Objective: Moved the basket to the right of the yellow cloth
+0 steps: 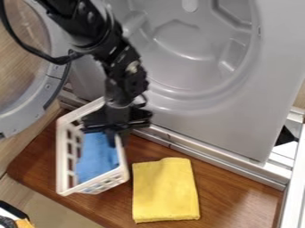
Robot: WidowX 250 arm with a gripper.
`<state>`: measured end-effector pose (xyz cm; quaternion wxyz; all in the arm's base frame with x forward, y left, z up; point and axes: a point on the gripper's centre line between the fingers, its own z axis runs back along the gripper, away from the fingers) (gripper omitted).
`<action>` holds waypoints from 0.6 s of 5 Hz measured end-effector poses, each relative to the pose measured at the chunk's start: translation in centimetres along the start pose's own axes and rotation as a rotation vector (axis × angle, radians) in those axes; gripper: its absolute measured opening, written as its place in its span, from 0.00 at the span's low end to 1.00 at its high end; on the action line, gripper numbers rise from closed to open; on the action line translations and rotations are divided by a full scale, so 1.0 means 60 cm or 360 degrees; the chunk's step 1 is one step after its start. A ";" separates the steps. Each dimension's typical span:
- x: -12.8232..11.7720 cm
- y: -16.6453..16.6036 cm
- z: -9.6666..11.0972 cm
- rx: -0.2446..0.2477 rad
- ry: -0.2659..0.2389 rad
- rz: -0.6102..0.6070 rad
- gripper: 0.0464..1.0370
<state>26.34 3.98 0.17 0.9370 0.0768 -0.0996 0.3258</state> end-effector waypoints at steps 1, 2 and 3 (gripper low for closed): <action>-0.024 -0.042 0.047 -0.0099 -0.0012 -0.0079 0.04; -0.063 -0.083 0.072 -0.0165 0.0008 -0.0185 0.04; -0.099 -0.119 0.070 -0.0242 0.0044 -0.0306 0.04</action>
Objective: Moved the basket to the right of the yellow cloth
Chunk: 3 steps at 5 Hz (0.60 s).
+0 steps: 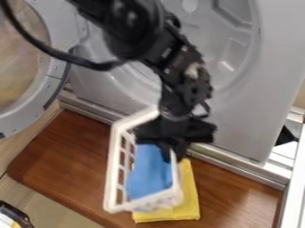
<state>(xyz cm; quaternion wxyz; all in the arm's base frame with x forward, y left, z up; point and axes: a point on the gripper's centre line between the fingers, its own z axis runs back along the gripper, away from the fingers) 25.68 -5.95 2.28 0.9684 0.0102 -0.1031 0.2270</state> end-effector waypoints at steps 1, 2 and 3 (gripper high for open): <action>-0.023 -0.043 -0.017 -0.0017 0.0029 -0.0100 0.04; -0.040 -0.096 -0.031 -0.0035 0.0050 -0.0223 0.04; -0.050 -0.125 -0.049 -0.0041 0.0085 -0.0278 0.08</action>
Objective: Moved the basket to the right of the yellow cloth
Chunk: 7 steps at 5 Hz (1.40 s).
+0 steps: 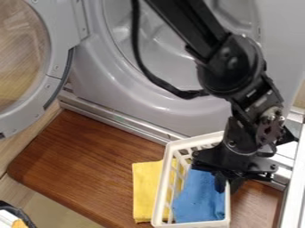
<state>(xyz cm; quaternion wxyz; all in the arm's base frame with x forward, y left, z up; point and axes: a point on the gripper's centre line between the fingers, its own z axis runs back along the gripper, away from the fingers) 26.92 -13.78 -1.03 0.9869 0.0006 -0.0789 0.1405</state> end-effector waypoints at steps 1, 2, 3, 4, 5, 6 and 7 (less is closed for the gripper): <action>0.000 -0.008 -0.018 0.0012 0.0040 -0.0009 0.28; 0.001 -0.007 -0.019 0.0015 0.0041 0.0022 0.58; 0.000 -0.006 -0.021 0.0005 0.0035 0.0002 0.89; -0.001 -0.002 -0.018 -0.0013 0.0044 0.0011 0.97; -0.002 -0.002 -0.010 -0.0041 0.0037 -0.0007 0.97; 0.001 -0.011 0.013 -0.0114 0.0019 -0.0040 0.96; 0.009 -0.013 0.040 -0.0165 -0.0015 -0.0047 0.96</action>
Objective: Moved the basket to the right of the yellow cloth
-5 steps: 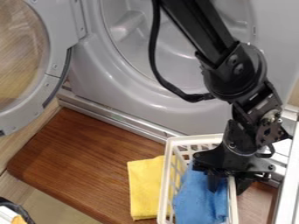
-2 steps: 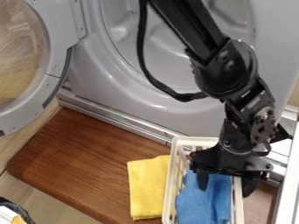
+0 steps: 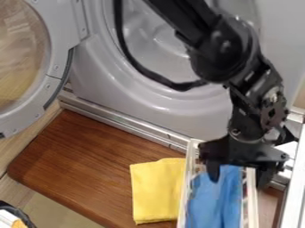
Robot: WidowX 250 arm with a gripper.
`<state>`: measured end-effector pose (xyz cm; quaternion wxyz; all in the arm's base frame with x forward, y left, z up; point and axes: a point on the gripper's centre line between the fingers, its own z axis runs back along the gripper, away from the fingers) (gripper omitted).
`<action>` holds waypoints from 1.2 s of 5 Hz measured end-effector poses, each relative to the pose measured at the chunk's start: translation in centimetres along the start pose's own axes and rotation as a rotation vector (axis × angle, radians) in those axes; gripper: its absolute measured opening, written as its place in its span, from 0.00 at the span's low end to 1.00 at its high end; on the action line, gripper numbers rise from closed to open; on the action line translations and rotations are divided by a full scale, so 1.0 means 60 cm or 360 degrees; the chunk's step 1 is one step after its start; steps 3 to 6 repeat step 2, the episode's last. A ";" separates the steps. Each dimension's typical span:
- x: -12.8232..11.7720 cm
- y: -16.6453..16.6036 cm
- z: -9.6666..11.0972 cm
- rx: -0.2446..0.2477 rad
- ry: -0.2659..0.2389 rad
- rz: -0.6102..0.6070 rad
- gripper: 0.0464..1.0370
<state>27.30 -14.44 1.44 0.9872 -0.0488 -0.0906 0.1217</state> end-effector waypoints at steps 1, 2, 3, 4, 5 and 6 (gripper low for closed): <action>0.005 0.004 0.029 -0.0048 -0.0034 0.0007 0.96; 0.011 0.038 0.047 -0.0081 -0.0026 0.0072 0.96; 0.011 0.038 0.047 -0.0081 -0.0026 0.0072 0.96; 0.011 0.038 0.047 -0.0081 -0.0026 0.0072 0.96; 0.011 0.038 0.047 -0.0081 -0.0026 0.0072 0.96; 0.011 0.038 0.047 -0.0081 -0.0026 0.0072 0.96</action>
